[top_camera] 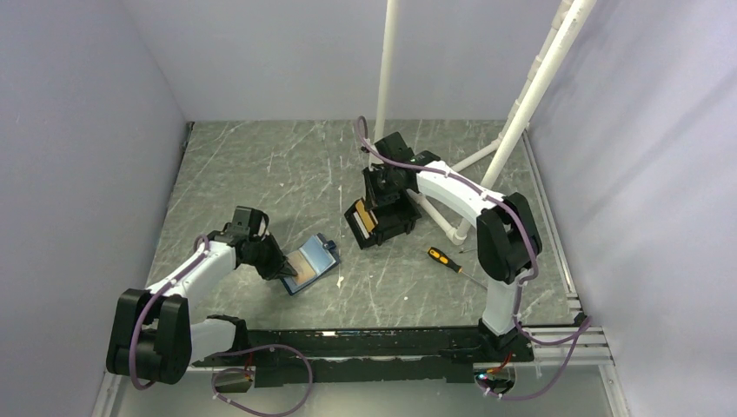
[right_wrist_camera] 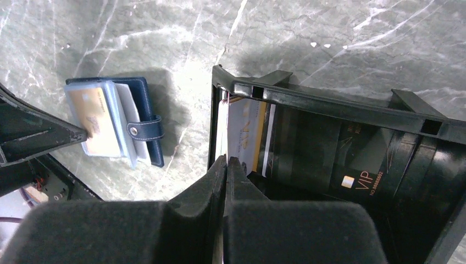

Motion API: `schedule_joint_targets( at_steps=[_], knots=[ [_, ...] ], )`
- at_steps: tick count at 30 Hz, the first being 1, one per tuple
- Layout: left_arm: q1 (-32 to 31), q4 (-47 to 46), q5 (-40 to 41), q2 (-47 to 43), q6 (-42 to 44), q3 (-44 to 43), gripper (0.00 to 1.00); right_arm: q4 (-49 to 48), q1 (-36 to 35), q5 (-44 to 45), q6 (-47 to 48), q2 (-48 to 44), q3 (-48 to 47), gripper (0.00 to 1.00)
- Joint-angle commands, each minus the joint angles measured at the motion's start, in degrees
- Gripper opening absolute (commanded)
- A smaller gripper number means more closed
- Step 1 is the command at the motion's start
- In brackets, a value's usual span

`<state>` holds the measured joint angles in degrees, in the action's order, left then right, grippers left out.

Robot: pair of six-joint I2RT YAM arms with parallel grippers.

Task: Put the credit cards into the card holder
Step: Pick up the credit card from the storage box.

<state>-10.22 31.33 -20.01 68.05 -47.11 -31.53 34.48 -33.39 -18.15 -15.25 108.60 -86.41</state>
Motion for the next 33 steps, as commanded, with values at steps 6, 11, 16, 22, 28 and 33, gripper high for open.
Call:
schedule_joint_targets(
  at_steps=[6, 11, 16, 22, 28, 33],
  knots=[
    [0.0, 5.4, -0.1, -3.5, 4.5, -9.1, 0.26, -1.5, 2.0, 3.9, -0.2, -5.5, 1.4, 0.0],
    [0.0, -4.7, -12.6, -4.7, 6.6, -12.6, 0.58, -8.4, 5.1, -5.5, 1.1, -9.6, 6.5, 0.0],
    [-0.1, -31.2, -29.4, 1.3, 0.1, -12.7, 0.67, -17.9, 7.1, -20.6, -0.2, -12.4, 11.9, 0.0],
    [-1.3, -53.7, -33.8, 9.6, -8.9, -13.9, 0.7, -24.6, 7.2, -29.2, -2.3, -15.1, 14.3, 0.0],
    [-4.1, -58.3, -34.9, 16.3, -9.8, -17.1, 0.71, -29.3, 7.4, -32.9, -5.7, -16.0, 15.1, 0.0],
    [-6.9, -60.5, -35.2, 20.6, -10.2, -19.3, 0.7, -31.9, 7.8, -34.9, -7.9, -16.3, 15.4, 0.0]
  ],
)
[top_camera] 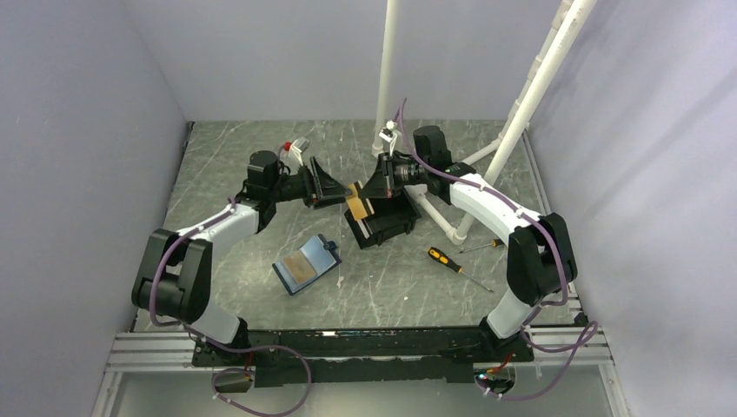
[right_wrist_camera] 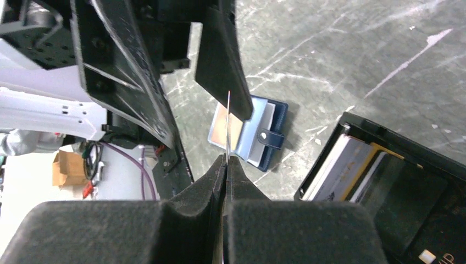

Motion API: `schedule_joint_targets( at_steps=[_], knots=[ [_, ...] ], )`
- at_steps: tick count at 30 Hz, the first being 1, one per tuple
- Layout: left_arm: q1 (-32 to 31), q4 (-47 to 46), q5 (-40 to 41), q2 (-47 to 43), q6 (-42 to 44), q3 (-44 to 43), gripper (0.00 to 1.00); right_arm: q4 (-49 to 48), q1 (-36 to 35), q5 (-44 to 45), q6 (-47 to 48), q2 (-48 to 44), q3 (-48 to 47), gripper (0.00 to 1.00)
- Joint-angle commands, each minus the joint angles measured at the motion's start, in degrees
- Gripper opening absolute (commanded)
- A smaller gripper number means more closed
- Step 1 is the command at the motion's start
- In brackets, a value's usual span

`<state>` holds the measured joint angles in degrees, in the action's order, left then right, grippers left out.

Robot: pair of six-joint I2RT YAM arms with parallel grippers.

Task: Put the credit cards into the card holder
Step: Pick up the credit card from the storage box.

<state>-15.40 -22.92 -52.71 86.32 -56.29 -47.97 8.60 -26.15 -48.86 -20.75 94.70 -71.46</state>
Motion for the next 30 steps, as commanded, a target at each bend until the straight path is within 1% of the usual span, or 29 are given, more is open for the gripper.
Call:
schedule_joint_targets(
  at_steps=[1, 2, 5, 6, 7, 9, 10, 12, 14, 16, 18, 19, 20, 21, 23, 25, 26, 28, 30],
  knots=[
    [-1.9, -7.6, -2.8, 3.1, -1.9, -3.0, 0.67, -6.5, 0.6, -4.3, -2.8, -2.6, 0.6, 0.0],
    [-1.9, -9.5, -3.2, 3.9, -3.1, -2.8, 0.63, -6.7, 0.7, -4.2, -3.1, -2.7, 0.7, 0.0],
    [-1.9, -15.7, -4.2, 6.1, -7.2, -2.2, 0.46, -6.1, 1.1, -3.9, -3.7, -2.7, 0.6, 0.0],
    [-1.9, -17.5, -4.4, 6.8, -8.5, -2.1, 0.39, -5.9, 1.3, -3.7, -4.2, -2.6, 0.5, 0.0],
    [-1.9, -19.0, -4.7, 7.5, -10.0, -2.0, 0.3, -5.4, 1.5, -3.1, -4.7, -2.5, 0.5, 0.0],
    [-1.8, -20.1, -4.5, 9.3, -13.2, -2.1, 0.07, -3.5, 2.2, -1.1, -6.3, -2.1, 0.4, 0.11],
    [-1.8, -18.9, -4.3, 10.1, -15.1, -2.4, 0.0, -1.8, 2.7, 0.0, -7.8, -1.8, 0.2, 0.16],
    [-1.7, -15.4, -4.7, 12.0, -18.7, -3.5, 0.0, 2.0, 3.9, 0.8, -10.5, -1.0, -0.5, 0.28],
    [-1.7, -13.3, -5.6, 14.2, -23.8, -4.1, 0.0, 6.7, 4.2, 2.8, -11.4, -0.6, -1.8, 0.37],
    [-1.5, -11.2, -6.2, 16.2, -30.3, -3.4, 0.0, 10.1, 4.2, 3.6, -11.9, -0.8, -2.9, 0.4],
    [-1.2, -16.4, -4.4, 17.3, -41.8, 0.0, 0.0, 10.8, 4.2, 3.2, -12.9, -1.6, -2.9, 0.42],
    [-1.1, -18.0, -3.4, 17.3, -45.0, 1.4, 0.0, 10.9, 4.2, 3.2, -13.0, -2.1, -2.7, 0.43],
    [-1.1, -16.7, -2.6, 17.1, -46.6, 1.9, 0.0, 11.0, 4.2, 3.4, -12.8, -2.5, -2.6, 0.44],
    [-1.1, -13.5, -2.2, 16.4, -46.1, 1.6, 0.0, 11.4, 4.2, 3.7, -12.2, -2.8, -2.5, 0.44],
    [-1.1, -1.3, -0.7, 14.0, -42.1, -0.3, 0.0, 13.1, 4.3, 5.3, -10.2, -3.0, -2.6, 0.45],
    [-1.2, 10.5, 1.2, 11.9, -37.1, -3.3, 0.0, 13.6, 4.1, 6.2, -8.5, -3.3, -2.0, 0.48],
    [-1.2, 14.6, 1.7, 11.3, -35.2, -5.5, 0.0, 13.3, 4.1, 6.5, -7.9, -3.6, -1.4, 0.51],
    [-1.2, 18.7, 2.2, 10.8, -33.3, -7.0, 0.0, 13.0, 4.1, 7.1, -6.6, -3.9, -0.6, 0.54],
    [-1.2, 19.5, 2.4, 10.5, -33.3, -7.2, 0.0, 12.5, 4.0, 6.9, -5.7, -4.1, 0.1, 0.56]
  ],
)
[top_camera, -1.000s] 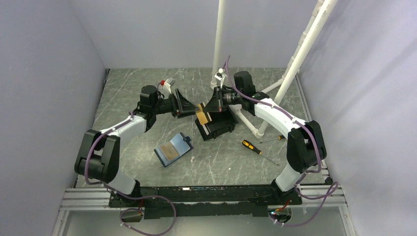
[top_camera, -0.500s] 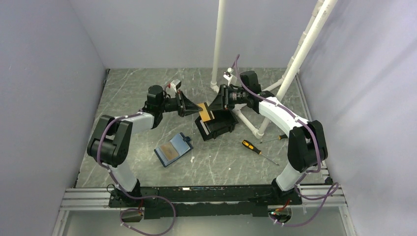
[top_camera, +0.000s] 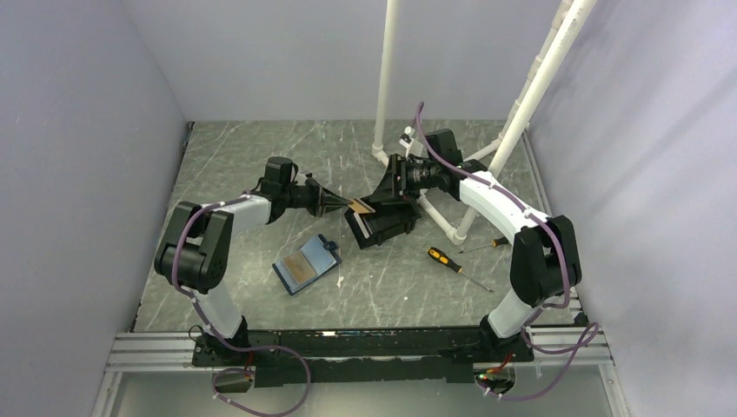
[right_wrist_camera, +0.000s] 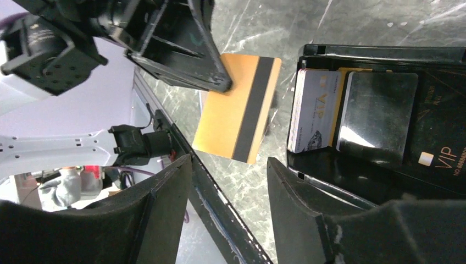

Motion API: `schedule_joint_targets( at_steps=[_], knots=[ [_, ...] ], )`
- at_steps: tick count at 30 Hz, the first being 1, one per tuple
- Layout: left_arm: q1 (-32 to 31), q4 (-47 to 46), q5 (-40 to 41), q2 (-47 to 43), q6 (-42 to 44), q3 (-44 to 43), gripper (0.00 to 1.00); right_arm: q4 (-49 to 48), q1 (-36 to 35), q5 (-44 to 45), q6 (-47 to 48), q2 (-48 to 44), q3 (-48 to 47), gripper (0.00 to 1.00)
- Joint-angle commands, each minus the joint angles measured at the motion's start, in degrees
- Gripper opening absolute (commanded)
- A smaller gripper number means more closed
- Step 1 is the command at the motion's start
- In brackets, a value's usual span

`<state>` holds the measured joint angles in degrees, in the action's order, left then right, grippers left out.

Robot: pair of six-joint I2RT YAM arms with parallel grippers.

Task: Put the credit cards into the card holder
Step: Pick up the credit card from the storage box.

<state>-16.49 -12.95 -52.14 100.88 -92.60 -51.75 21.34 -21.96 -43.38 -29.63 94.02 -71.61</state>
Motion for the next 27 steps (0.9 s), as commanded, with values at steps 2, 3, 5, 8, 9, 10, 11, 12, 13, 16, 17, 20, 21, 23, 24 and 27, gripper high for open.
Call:
schedule_joint_targets(
  at_steps=[2, 3, 5, 8, 9, 10, 11, 12, 13, 16, 17, 20, 21, 23, 24, 27],
  knots=[
    [-0.2, 8.8, 1.9, -4.3, 3.5, -3.6, 0.0, -0.7, -0.3, 1.4, 3.3, -3.5, 0.8, 0.57],
    [-0.3, 8.3, 1.8, -4.4, 3.9, -3.8, 0.0, -0.7, -0.3, 1.4, 3.1, -3.3, 0.9, 0.58],
    [-0.4, 7.5, 2.1, -5.0, 5.2, -4.0, 0.0, -1.4, -0.2, 0.2, 1.7, -2.7, 1.2, 0.58],
    [-0.4, 8.2, 3.1, -6.5, 7.0, -3.7, 0.0, -4.7, -0.3, -1.7, -2.1, -2.7, 2.6, 0.58],
    [-0.4, 7.9, 3.1, -6.8, 7.0, -3.4, 0.0, -5.9, -0.2, -2.0, -4.2, -2.7, 3.1, 0.58],
    [-0.4, 7.2, 3.0, -7.1, 6.8, -3.0, 0.0, -6.9, -0.3, -2.5, -5.5, -2.6, 3.4, 0.58],
    [-0.4, 6.9, 3.0, -7.4, 6.6, -2.7, 0.0, -8.1, -0.3, -3.4, -6.9, -2.3, 3.8, 0.58],
    [-0.4, 6.9, 3.0, -7.6, 6.6, -2.4, 0.0, -9.5, -0.3, -4.4, -8.2, -1.9, 4.3, 0.58],
    [-0.4, 6.8, 3.0, -7.8, 6.8, -2.3, 0.0, -10.7, -0.4, -5.2, -9.3, -1.5, 4.7, 0.58],
    [-0.4, 5.5, 2.8, -8.4, 6.7, -1.3, 0.0, -12.5, -0.5, -6.3, -11.1, -0.4, 5.5, 0.57],
    [-0.4, 5.3, 2.7, -8.7, 6.8, -1.1, 0.0, -12.7, -0.6, -6.3, -11.3, -0.3, 5.7, 0.57],
    [-0.4, 5.5, 2.8, -9.6, 7.4, -0.8, 0.0, -14.5, -0.7, -7.1, -12.9, 0.1, 6.4, 0.56],
    [-0.4, 5.4, 2.6, -9.8, 7.4, -0.6, 0.0, -15.6, -0.7, -7.6, -13.7, 0.2, 6.7, 0.56],
    [-0.3, 4.5, 2.4, -10.2, 7.4, -0.3, 0.0, -17.4, -0.7, -8.8, -15.4, 0.7, 7.3, 0.54],
    [-0.4, 4.3, 2.3, -10.3, 7.5, -0.1, 0.0, -18.3, -0.8, -9.4, -16.4, 1.0, 7.5, 0.53],
    [-0.4, 2.9, 2.1, -11.0, 7.5, 0.6, 0.0, -21.0, -1.0, -11.2, -19.2, 1.8, 8.3, 0.49]
  ],
)
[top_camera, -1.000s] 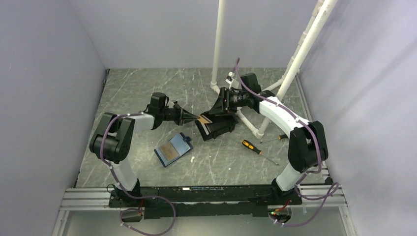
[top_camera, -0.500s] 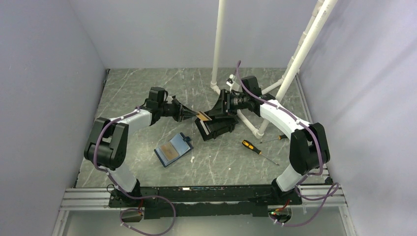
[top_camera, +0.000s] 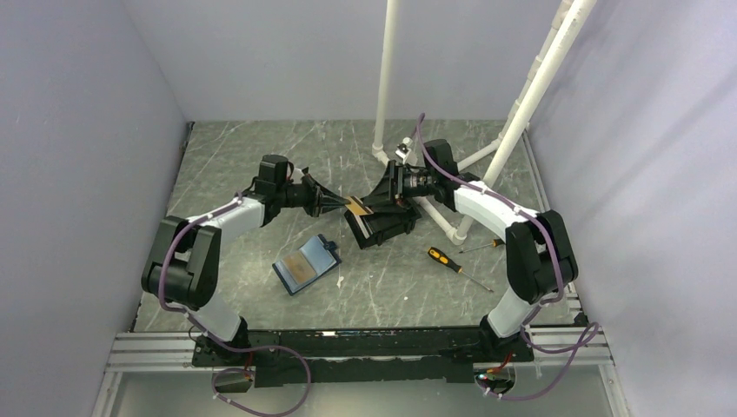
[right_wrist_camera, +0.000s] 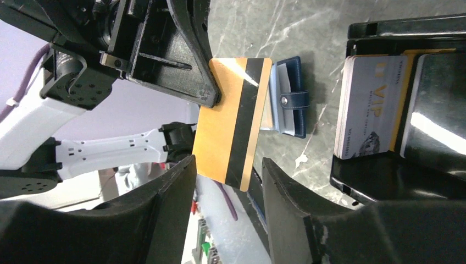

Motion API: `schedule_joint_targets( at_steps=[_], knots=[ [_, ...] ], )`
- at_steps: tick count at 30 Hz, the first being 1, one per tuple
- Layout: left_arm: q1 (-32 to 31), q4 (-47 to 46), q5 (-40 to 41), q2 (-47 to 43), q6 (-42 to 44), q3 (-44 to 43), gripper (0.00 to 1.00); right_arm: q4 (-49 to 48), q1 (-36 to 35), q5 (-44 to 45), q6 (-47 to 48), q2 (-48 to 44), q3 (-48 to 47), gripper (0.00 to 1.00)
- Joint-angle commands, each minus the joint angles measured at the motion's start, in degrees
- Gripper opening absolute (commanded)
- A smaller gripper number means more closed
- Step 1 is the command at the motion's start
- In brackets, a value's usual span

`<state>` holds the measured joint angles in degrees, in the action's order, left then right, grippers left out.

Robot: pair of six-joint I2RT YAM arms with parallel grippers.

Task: Put the credit cards into the card holder
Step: Pick up the credit card from the storage box.

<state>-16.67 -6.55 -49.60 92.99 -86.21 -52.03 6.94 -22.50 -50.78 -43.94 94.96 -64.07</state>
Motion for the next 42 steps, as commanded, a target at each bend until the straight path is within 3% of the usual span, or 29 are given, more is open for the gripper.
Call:
schedule_joint_targets(
  at_steps=[1, 5, 8, 10, 12, 13, 18, 20, 21, 22, 25, 27, 30, 32, 37, 42],
  knots=[
    [-0.2, -4.4, -0.5, -3.3, 1.0, 1.2, 0.0, -7.4, -0.6, -4.1, -5.5, 1.2, 1.0, 0.48],
    [-0.2, -10.5, -1.5, -4.1, 0.2, 3.1, 0.0, -11.2, -1.1, -5.6, -8.1, 1.9, 1.8, 0.46],
    [-0.2, -18.5, -1.7, -4.7, -2.4, 6.5, 0.0, -14.3, -1.5, -6.7, -10.4, 2.1, 2.5, 0.39],
    [-0.2, -18.4, -2.4, -4.7, -0.9, 6.7, 0.0, -17.2, -1.6, -6.9, -12.3, 1.8, 3.4, 0.28],
    [-0.2, -17.1, -2.8, -5.5, 1.2, 7.3, 0.0, -20.1, -1.7, -7.4, -13.6, 1.6, 4.1, 0.06],
    [-0.1, -15.2, -2.8, -6.3, 3.4, 7.4, 0.0, -20.6, -1.8, -7.5, -13.5, 1.6, 4.2, 0.0],
    [0.3, 1.3, -0.1, -12.2, 16.7, 7.6, 0.04, -26.9, -3.6, -8.0, -15.0, 2.8, 5.6, 0.0],
    [0.6, 7.0, 0.9, -14.4, 20.7, 7.9, 0.19, -31.8, -4.7, -7.6, -17.4, 3.3, 6.8, 0.0],
    [0.7, 10.9, 2.1, -15.7, 23.9, 7.9, 0.39, -33.9, -5.4, -7.4, -18.1, 3.8, 7.0, 0.0],
    [0.8, 14.9, 3.6, -17.2, 26.4, 7.8, 0.49, -35.3, -6.0, -7.1, -18.5, 4.2, 7.0, 0.0],
    [1.9, 26.5, 9.7, -22.0, 32.6, 8.2, 0.56, -34.7, -7.7, -4.7, -15.6, 5.8, 6.3, 0.0],
    [3.1, 38.1, 18.6, -24.9, 35.8, 7.1, 0.7, -29.2, -9.1, -1.7, -9.7, 6.7, 4.6, 0.0],
    [3.3, 52.0, 35.1, -27.7, 34.6, 5.3, 0.8, -18.3, -12.5, 4.5, 1.1, 8.3, 0.4, 0.0],
    [3.3, 56.4, 39.6, -28.3, 33.2, 5.4, 0.88, -14.9, -15.0, 6.6, 4.3, 9.6, -1.9, 0.0],
    [3.2, 61.4, 44.8, -26.0, 31.2, 5.6, 0.89, -11.9, -18.6, 8.7, 6.7, 13.4, -5.1, 0.0],
    [3.2, 59.4, 44.1, -23.0, 30.8, 7.5, 0.88, -8.5, -20.2, 9.8, 10.1, 16.7, -7.4, 0.0]
  ],
)
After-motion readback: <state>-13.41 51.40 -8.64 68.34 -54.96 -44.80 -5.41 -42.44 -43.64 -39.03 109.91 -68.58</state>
